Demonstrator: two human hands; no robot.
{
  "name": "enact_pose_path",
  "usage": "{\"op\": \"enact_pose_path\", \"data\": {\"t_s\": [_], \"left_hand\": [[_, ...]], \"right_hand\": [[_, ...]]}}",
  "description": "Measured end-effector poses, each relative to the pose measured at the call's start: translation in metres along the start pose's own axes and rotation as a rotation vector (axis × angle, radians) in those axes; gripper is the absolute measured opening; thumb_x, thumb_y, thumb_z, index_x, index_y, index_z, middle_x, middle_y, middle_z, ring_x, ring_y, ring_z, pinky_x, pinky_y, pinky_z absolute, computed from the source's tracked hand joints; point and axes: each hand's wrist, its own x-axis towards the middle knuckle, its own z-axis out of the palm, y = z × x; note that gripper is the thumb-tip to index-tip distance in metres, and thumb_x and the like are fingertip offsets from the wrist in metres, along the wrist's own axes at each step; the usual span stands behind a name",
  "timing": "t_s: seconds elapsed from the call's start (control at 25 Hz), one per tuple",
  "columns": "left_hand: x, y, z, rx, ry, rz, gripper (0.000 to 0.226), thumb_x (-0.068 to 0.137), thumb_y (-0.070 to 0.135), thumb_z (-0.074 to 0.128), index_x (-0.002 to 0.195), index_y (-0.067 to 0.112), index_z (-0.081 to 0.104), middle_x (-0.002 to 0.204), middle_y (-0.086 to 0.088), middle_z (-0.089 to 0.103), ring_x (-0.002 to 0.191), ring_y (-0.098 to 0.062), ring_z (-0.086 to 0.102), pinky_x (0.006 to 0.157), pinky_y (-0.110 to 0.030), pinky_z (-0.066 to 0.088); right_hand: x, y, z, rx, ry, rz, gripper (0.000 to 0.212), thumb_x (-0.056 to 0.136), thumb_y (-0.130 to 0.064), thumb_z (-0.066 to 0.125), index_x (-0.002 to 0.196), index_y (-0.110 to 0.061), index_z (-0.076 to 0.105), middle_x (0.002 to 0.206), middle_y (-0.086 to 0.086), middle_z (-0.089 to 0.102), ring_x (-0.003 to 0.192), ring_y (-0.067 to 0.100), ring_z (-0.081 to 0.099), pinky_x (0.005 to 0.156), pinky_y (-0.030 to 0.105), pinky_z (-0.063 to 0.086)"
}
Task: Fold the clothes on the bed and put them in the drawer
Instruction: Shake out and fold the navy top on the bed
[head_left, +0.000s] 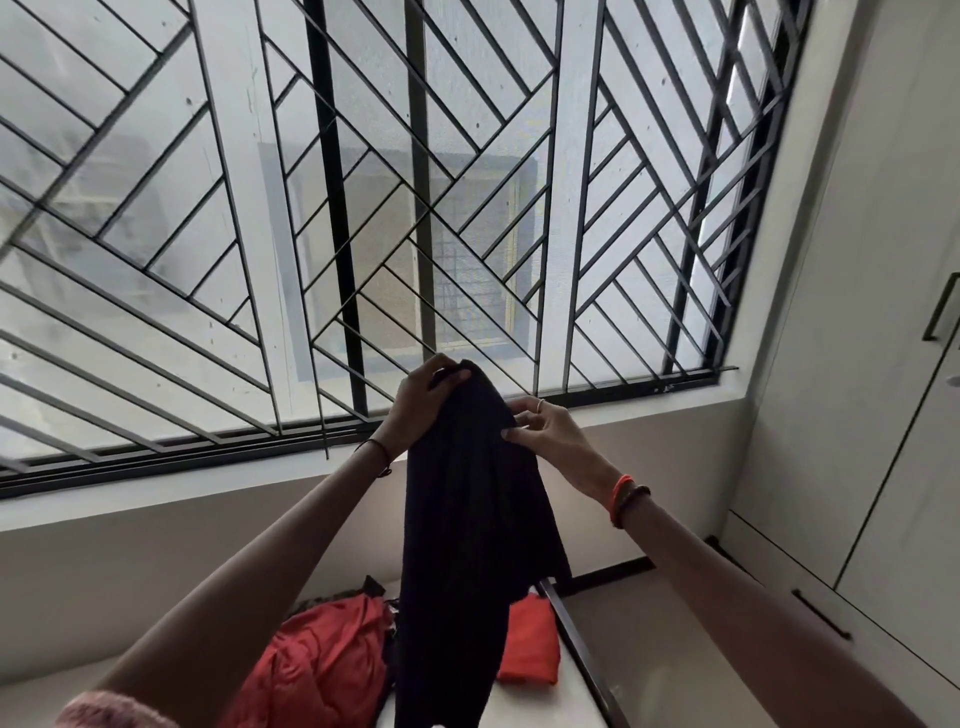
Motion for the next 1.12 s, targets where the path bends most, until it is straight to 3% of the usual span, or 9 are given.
{"op": "enact_pose_path", "data": {"t_s": [0.12,0.24,0.36,0.44,0.6,0.72,0.84,0.92,1.12], "left_hand": [[0.005,0.002,0.001,0.091,0.062,0.076,0.011,0.091,0.028,0.062,0.080,0.029,0.058,0.074,0.003,0.063,0.067,-0.008,0.056,0.065,-0.031,0.044],[0.010,0.008,0.000,0.185,0.135,0.098,0.012,0.090,0.033,0.062,0.086,0.022,0.060,0.075,0.002,0.065,0.068,-0.011,0.057,0.067,-0.035,0.046],[0.015,0.019,-0.002,0.251,0.178,0.094,0.018,0.090,0.035,0.060,0.092,0.017,0.062,0.079,0.000,0.066,0.078,-0.020,0.061,0.072,-0.036,0.046],[0.020,0.025,-0.003,0.273,0.187,0.103,0.020,0.090,0.037,0.059,0.091,0.018,0.061,0.076,0.002,0.063,0.080,-0.023,0.062,0.072,-0.038,0.047],[0.028,0.029,-0.002,0.301,0.235,0.077,0.021,0.090,0.038,0.060,0.092,0.018,0.061,0.087,-0.003,0.069,0.088,-0.025,0.064,0.076,-0.040,0.050],[0.032,0.031,0.001,0.328,0.257,0.073,0.023,0.089,0.036,0.060,0.094,0.014,0.061,0.092,-0.008,0.070,0.092,-0.029,0.064,0.076,-0.038,0.049],[0.034,0.032,0.005,0.356,0.256,0.077,0.025,0.090,0.033,0.061,0.096,0.009,0.062,0.092,-0.012,0.069,0.090,-0.032,0.063,0.069,-0.031,0.042],[0.034,0.034,0.008,0.354,0.256,0.084,0.024,0.090,0.032,0.062,0.096,0.009,0.062,0.092,-0.013,0.069,0.089,-0.032,0.063,0.068,-0.030,0.040],[0.033,0.038,0.010,0.305,0.239,0.119,0.020,0.089,0.028,0.063,0.092,0.009,0.062,0.081,-0.006,0.065,0.076,-0.022,0.060,0.066,-0.027,0.040]], "right_hand": [[-0.002,0.020,0.000,-0.254,0.032,-0.034,0.024,0.083,0.002,0.064,0.102,-0.013,0.061,0.079,0.009,0.065,0.071,0.020,0.062,0.069,0.032,0.054],[-0.004,0.044,-0.003,-0.557,0.197,-0.140,0.040,0.083,-0.001,0.058,0.120,-0.014,0.057,0.082,0.014,0.070,0.069,0.026,0.066,0.066,0.039,0.056],[-0.012,0.060,-0.010,-0.614,0.224,-0.360,0.066,0.085,0.004,0.053,0.140,-0.030,0.041,0.102,0.007,0.060,0.077,0.015,0.062,0.069,0.024,0.054],[-0.016,0.066,-0.014,-0.719,0.213,-0.434,0.072,0.086,0.007,0.050,0.139,-0.039,0.036,0.108,0.006,0.050,0.074,0.015,0.058,0.068,0.024,0.054],[-0.022,0.071,-0.016,-0.956,0.175,-0.350,0.057,0.085,0.009,0.044,0.128,-0.027,0.051,0.119,0.007,0.047,0.067,0.032,0.063,0.059,0.038,0.055],[-0.027,0.064,-0.005,-0.895,0.205,-0.196,0.021,0.094,-0.016,0.048,0.104,-0.014,0.066,0.108,0.005,0.061,0.083,0.031,0.066,0.070,0.041,0.053],[-0.027,0.055,0.008,-0.830,0.193,0.029,0.061,0.084,-0.071,0.043,0.089,-0.015,0.069,0.098,-0.002,0.062,0.086,0.020,0.062,0.078,0.036,0.052],[-0.024,0.055,0.018,-0.867,0.182,0.071,0.075,0.075,-0.083,0.040,0.091,-0.016,0.069,0.098,-0.001,0.061,0.086,0.020,0.062,0.079,0.036,0.052],[-0.013,0.067,0.034,-0.859,0.255,0.118,0.032,0.090,-0.036,0.050,0.089,-0.007,0.065,0.096,0.008,0.063,0.088,0.030,0.063,0.081,0.042,0.052]]}}
